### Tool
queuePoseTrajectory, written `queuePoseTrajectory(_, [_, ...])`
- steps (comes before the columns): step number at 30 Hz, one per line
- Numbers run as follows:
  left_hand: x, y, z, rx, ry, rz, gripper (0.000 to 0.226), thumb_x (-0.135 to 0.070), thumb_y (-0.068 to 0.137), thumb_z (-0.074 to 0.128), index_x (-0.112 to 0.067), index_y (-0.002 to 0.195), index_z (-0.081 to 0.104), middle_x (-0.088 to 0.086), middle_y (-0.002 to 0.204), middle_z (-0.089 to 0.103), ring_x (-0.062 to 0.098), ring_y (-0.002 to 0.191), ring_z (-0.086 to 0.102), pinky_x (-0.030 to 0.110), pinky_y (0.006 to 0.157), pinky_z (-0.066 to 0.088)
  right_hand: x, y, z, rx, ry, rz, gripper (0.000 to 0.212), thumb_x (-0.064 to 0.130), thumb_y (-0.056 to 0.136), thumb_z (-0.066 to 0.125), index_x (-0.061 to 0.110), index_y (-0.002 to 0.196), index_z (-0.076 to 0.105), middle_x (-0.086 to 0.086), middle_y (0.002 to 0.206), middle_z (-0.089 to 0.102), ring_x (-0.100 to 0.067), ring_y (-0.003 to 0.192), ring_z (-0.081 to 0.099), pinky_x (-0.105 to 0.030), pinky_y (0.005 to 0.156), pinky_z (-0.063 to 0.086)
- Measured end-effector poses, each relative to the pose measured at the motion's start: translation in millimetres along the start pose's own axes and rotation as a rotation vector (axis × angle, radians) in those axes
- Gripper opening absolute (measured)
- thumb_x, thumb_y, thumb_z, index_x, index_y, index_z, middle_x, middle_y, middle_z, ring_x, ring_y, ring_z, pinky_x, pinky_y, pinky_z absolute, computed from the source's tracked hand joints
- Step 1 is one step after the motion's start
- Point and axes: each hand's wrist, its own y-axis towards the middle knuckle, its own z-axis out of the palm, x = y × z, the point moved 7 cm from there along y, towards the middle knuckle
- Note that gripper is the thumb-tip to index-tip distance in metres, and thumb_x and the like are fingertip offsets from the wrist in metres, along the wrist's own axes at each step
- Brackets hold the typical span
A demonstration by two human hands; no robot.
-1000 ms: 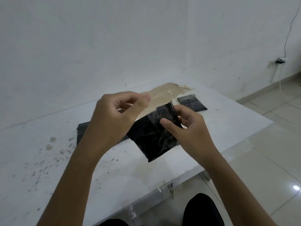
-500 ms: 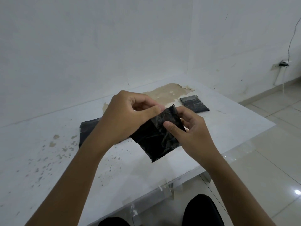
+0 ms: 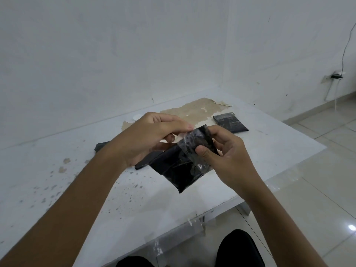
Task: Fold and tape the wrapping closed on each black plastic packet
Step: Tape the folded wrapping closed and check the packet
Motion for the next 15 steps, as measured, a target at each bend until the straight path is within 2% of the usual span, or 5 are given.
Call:
queuePoseTrajectory(3, [1, 0, -2, -0.027, 0.048, 0.021, 0.013, -0.028, 0.09, 0.073, -0.019, 0.089, 0.082, -0.013, 0.078, 0.071, 0.004, 0.063, 0.058, 0.02, 0.068, 0.054, -1, -1, 0, -0.005, -0.011, -0.003, 0.026, 0.012, 0.089, 0.073, 0.036, 0.098, 0.069, 0.001, 0.099, 0.072, -0.024, 0.097, 0.068, -0.026, 0.079, 0.056])
queuePoseTrajectory(5, [-1, -2, -4, -0.078, 0.181, 0.064, 0.012, -0.033, 0.093, 0.071, -0.025, 0.091, 0.081, -0.012, 0.085, 0.077, 0.005, 0.069, 0.07, 0.024, 0.075, 0.057, -2, -2, -1, -0.024, -0.029, 0.0, 0.023, 0.01, 0.09, 0.072, 0.032, 0.099, 0.07, 0.002, 0.097, 0.072, -0.024, 0.097, 0.068, -0.027, 0.078, 0.057])
queuePoseTrajectory(9, [-13, -10, -2, -0.21, 0.48, 0.217, 0.014, -0.038, 0.096, 0.066, -0.032, 0.088, 0.075, -0.021, 0.078, 0.072, 0.0, 0.069, 0.068, 0.014, 0.063, 0.052, -4, -4, 0, -0.063, -0.02, 0.02, 0.017, 0.01, 0.093, 0.07, 0.027, 0.098, 0.069, 0.003, 0.092, 0.071, -0.021, 0.094, 0.068, -0.026, 0.074, 0.057])
queuePoseTrajectory(12, [-13, -10, -1, -0.237, 0.416, 0.219, 0.014, -0.038, 0.097, 0.066, -0.032, 0.089, 0.076, -0.016, 0.08, 0.073, 0.005, 0.071, 0.069, 0.017, 0.065, 0.054, -2, -3, -1, -0.083, -0.017, 0.0, 0.021, 0.008, 0.093, 0.069, 0.029, 0.098, 0.069, 0.003, 0.093, 0.071, -0.021, 0.095, 0.068, -0.027, 0.076, 0.056])
queuePoseTrajectory(15, [-9, -10, 2, -0.164, 0.254, 0.148, 0.014, -0.038, 0.096, 0.067, -0.03, 0.092, 0.077, -0.006, 0.086, 0.076, 0.012, 0.067, 0.07, 0.028, 0.069, 0.058, 1, -3, -2, -0.077, 0.014, -0.011, 0.023, 0.005, 0.093, 0.067, 0.027, 0.098, 0.069, 0.001, 0.093, 0.071, -0.02, 0.094, 0.068, -0.026, 0.078, 0.056])
